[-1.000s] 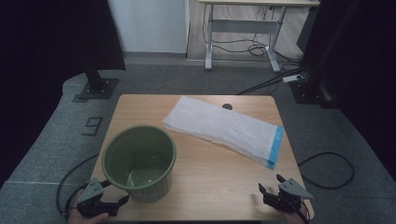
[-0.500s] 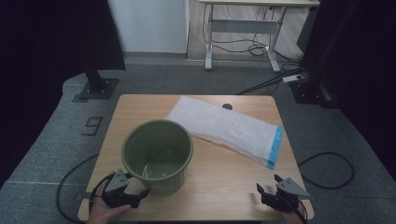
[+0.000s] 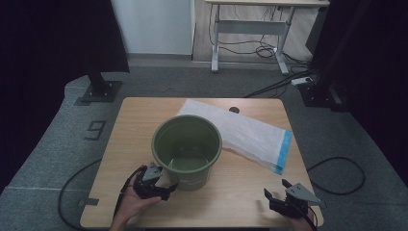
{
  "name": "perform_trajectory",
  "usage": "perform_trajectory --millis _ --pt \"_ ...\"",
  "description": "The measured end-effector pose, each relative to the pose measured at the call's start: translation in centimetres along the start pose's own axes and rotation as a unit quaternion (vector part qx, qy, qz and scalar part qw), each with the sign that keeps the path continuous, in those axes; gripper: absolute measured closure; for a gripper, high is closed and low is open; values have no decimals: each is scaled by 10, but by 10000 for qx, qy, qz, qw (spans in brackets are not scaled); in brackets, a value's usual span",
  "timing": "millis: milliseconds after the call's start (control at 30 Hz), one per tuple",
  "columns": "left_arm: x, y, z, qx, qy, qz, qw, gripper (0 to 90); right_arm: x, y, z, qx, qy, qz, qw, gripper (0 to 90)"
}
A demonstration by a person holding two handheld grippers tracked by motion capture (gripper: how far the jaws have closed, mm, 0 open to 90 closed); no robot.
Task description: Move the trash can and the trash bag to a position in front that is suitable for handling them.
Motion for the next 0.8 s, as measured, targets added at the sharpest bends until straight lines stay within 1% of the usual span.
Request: perform_trajectory --millis 67,167,233,300,333,433,467,500,533,600,633,667,700,800 --pt "1 5 8 -5 -7 -35 10000 138 0 0 1 15 55 24 10000 186" --pt "1 12 17 -5 -10 -67 10000 139 0 1 2 7 55 23 10000 186" --pt "2 15 21 -7 6 -62 10000 141 -1 1 2 -2 39 7 10000 183" --pt "2 14 21 -29 28 3 10000 143 -1 1 1 -11 46 5 10000 181" --pt "2 13 19 -2 26 15 10000 143 -2 0 0 -15 58 4 10000 181" --pt "0 5 9 88 -73 64 9999 144 -2 0 -1 -8 97 22 10000 181" --pt "-4 1 2 19 -111 170 9998 144 -2 1 -1 -28 88 28 10000 181" --pt "-4 1 2 19 -111 170 9998 144 -2 1 -1 -28 88 28 10000 181" --pt "-6 -3 -2 -20 -123 288 9995 144 -3 2 -1 -42 65 30 10000 180" --pt "-9 -10 -10 -21 -194 377 9991 143 -4 2 -1 -60 21 27 10000 180" --pt "-11 -13 -14 9 -243 389 9989 144 -4 2 -1 -52 -5 45 10000 180" --pt "-16 -19 -24 40 -375 386 9985 144 -5 1 -3 -56 -28 75 10000 178" --pt "-16 -19 -24 40 -375 386 9985 144 -5 1 -3 -56 -28 75 10000 178" --pt "-21 -24 -35 48 -524 412 9978 144 -5 2 -4 -98 -58 78 9999 177"
Point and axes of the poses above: each handheld gripper's, and its own axes: y roughly forward along the jaws, z roughly out of its top, x roughly to its right, the point moved 1 cm from there along y, roughly forward along the jaws, and after that the axes turned 14 degrees about -x, right-handed, at the moved point
